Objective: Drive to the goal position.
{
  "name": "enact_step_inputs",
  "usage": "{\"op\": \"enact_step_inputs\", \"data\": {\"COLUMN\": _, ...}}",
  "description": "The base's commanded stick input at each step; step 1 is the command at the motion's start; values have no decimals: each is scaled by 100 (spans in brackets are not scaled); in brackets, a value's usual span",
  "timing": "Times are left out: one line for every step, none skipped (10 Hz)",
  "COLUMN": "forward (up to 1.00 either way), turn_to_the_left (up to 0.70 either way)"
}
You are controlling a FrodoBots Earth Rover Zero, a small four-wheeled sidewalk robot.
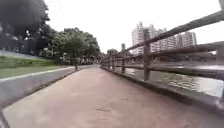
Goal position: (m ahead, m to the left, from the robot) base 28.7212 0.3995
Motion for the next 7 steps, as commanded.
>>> {"op": "enact_step_inputs", "data": {"forward": 98, "turn_to_the_left": 27}}
{"op": "enact_step_inputs", "data": {"forward": 98, "turn_to_the_left": 39}}
{"op": "enact_step_inputs", "data": {"forward": 98, "turn_to_the_left": 16}}
{"op": "enact_step_inputs", "data": {"forward": 98, "turn_to_the_left": 0}}
{"op": "enact_step_inputs", "data": {"forward": 98, "turn_to_the_left": 0}}
{"op": "enact_step_inputs", "data": {"forward": 98, "turn_to_the_left": 0}}
{"op": "enact_step_inputs", "data": {"forward": 98, "turn_to_the_left": 0}}
